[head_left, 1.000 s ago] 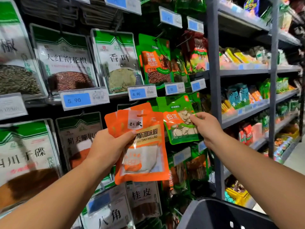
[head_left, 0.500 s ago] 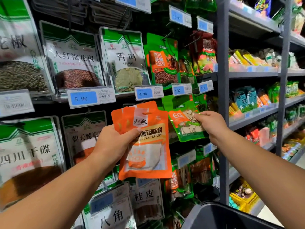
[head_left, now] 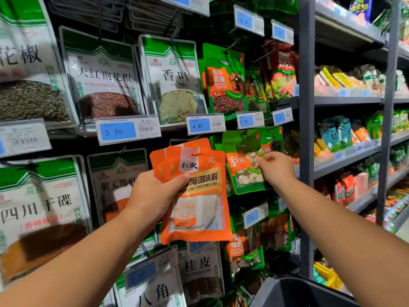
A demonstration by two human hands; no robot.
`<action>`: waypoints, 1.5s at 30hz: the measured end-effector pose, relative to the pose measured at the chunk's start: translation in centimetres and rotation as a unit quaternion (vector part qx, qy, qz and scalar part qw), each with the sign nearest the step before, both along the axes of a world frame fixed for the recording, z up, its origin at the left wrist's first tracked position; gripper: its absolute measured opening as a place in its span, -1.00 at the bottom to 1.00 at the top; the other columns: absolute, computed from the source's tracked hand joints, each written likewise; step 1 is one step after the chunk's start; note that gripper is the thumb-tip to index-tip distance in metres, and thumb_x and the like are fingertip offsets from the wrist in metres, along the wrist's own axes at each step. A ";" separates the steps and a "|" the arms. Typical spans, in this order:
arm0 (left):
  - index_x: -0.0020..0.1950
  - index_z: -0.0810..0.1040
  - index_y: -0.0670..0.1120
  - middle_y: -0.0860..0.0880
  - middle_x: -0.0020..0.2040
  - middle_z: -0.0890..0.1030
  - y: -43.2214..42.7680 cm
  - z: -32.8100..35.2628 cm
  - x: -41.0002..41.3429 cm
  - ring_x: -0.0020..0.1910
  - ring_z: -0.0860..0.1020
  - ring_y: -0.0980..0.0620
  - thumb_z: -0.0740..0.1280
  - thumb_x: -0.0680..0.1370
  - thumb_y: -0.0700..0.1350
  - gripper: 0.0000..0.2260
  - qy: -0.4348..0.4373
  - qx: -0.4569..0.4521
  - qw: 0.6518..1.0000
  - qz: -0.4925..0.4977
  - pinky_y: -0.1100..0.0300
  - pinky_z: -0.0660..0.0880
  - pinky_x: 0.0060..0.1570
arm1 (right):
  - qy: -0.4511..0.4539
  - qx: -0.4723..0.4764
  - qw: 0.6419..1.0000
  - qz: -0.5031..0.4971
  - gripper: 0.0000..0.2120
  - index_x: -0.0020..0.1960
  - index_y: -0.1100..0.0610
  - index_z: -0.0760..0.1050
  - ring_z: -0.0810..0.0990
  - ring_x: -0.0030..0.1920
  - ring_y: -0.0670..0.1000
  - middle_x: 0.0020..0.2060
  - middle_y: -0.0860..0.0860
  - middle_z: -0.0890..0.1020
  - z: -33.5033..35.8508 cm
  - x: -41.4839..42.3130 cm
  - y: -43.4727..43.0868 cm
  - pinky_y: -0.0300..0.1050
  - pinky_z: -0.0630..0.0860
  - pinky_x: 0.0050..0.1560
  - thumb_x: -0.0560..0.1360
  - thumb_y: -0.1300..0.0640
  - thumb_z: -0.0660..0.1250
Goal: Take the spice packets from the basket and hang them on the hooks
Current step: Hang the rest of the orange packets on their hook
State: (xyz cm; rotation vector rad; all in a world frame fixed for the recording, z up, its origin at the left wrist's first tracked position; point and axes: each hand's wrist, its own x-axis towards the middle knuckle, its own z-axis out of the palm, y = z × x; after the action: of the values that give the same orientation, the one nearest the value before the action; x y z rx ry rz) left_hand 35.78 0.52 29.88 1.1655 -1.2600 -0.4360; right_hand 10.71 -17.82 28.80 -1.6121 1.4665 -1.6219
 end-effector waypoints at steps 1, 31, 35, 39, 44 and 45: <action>-0.05 0.72 -0.08 0.02 -0.20 0.76 -0.1 -0.1 0.1 -0.24 0.73 0.03 0.52 0.52 -0.13 -0.95 -0.002 -0.002 1.000 0.004 0.24 0.59 -0.30 | 0.014 -0.001 1.000 -0.009 -0.81 -0.05 0.15 0.59 0.59 -0.05 0.14 -0.12 0.06 0.64 -0.1 0.6 -0.1 -0.04 0.43 -0.12 0.59 0.02 0.40; -0.02 0.73 -0.08 0.01 -0.16 0.77 4.2 -0.9 0.1 -0.19 0.74 0.03 0.54 0.49 -0.16 -0.91 0.074 -0.028 0.996 -0.032 0.24 0.59 -0.29 | -0.112 0.046 0.941 0.317 -0.73 -0.02 0.31 0.59 0.62 -0.22 0.12 -0.19 0.16 0.70 -0.8 6.0 18.3 -0.10 0.48 -0.25 0.51 0.09 0.51; -0.01 0.73 -0.09 0.00 -0.14 0.77 5.3 -1.2 0.5 -0.16 0.75 0.02 0.55 0.46 -0.21 -0.87 0.075 -0.040 0.996 -0.036 0.21 0.61 -0.22 | -0.144 0.056 0.927 0.341 -0.75 0.10 0.24 0.56 0.75 -0.23 0.00 -0.13 0.11 0.76 -0.7 6.7 19.9 -0.26 0.55 -0.38 0.47 0.25 0.53; -0.02 0.73 -0.08 0.01 -0.15 0.77 6.5 -1.5 1.1 -0.15 0.75 0.03 0.58 0.42 -0.21 -0.84 0.071 -0.045 0.996 -0.025 0.20 0.61 -0.20 | -0.150 0.042 0.926 0.345 -0.65 0.16 0.24 0.50 0.76 -0.09 0.14 -0.10 0.15 0.76 -1.0 7.6 21.0 -0.08 0.65 -0.19 0.44 0.31 0.54; -0.03 0.74 -0.05 -0.01 -0.12 0.77 8.0 -2.1 2.2 -0.12 0.75 0.00 0.60 0.42 -0.13 -0.84 0.050 -0.046 0.998 -0.007 0.04 0.64 -0.06 | -0.174 0.017 0.925 0.337 -0.73 0.09 0.26 0.50 0.76 -0.09 0.19 -0.13 0.19 0.75 -1.1 8.2 22.3 0.02 0.70 -0.10 0.46 0.39 0.49; -0.05 0.74 -0.03 0.01 -0.13 0.77 8.3 -2.2 2.6 -0.13 0.74 0.02 0.59 0.42 -0.11 -0.86 0.040 -0.047 0.998 0.001 0.06 0.64 -0.08 | -0.174 0.015 0.926 0.336 -0.75 0.07 0.25 0.50 0.76 -0.10 0.19 -0.13 0.19 0.75 -1.1 8.3 22.4 0.03 0.70 -0.10 0.47 0.39 0.49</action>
State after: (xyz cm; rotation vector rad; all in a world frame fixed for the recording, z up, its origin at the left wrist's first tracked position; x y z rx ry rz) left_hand 38.33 8.83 27.71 1.0604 -1.1965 -0.4146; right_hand 18.99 4.60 27.67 -1.4794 0.6445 -1.3654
